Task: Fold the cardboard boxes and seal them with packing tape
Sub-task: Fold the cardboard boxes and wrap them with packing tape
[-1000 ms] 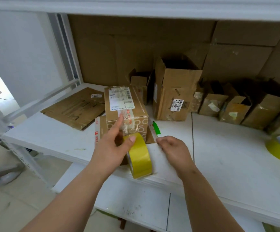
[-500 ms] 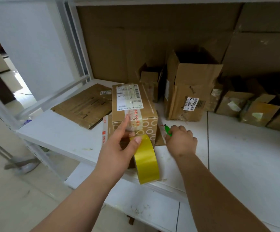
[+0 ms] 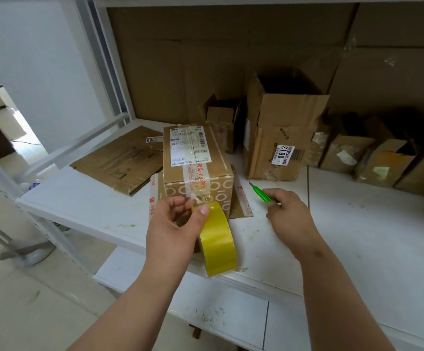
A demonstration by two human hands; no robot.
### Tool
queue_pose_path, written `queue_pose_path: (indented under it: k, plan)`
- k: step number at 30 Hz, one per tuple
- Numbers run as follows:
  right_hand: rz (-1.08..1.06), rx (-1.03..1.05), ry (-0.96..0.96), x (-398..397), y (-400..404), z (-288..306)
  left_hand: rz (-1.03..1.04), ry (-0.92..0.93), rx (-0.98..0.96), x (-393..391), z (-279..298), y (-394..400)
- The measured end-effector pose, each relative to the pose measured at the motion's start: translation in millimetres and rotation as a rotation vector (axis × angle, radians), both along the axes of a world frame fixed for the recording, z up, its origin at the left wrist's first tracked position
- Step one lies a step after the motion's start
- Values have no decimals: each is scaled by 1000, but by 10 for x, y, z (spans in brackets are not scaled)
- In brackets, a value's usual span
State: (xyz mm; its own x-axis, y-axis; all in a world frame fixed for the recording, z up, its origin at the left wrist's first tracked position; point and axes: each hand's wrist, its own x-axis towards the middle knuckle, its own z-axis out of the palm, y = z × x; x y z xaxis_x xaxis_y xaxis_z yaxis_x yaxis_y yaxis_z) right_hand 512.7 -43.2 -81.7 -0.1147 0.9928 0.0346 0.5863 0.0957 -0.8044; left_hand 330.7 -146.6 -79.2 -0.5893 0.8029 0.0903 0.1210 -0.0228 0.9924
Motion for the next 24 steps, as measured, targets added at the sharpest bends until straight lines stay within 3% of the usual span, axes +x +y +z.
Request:
queue_pose_path:
  k: [3,6,9,16,24]
  plan:
    - [100,9,155,-34,-167,239,-45,-121,-33,-17,5,-1]
    - [266,29,172,-86,-306,438,-85,-203,-67,-36,28,-5]
    - [373,94,21,-196,-368,582,-141,-276,-109,-51,72,0]
    - [378,139,-361,-481,-347,756,-221,-370,-139,-74,125,13]
    - [382,193,-547,-638,-352,839,-245,-372,-121,-97,122,-4]
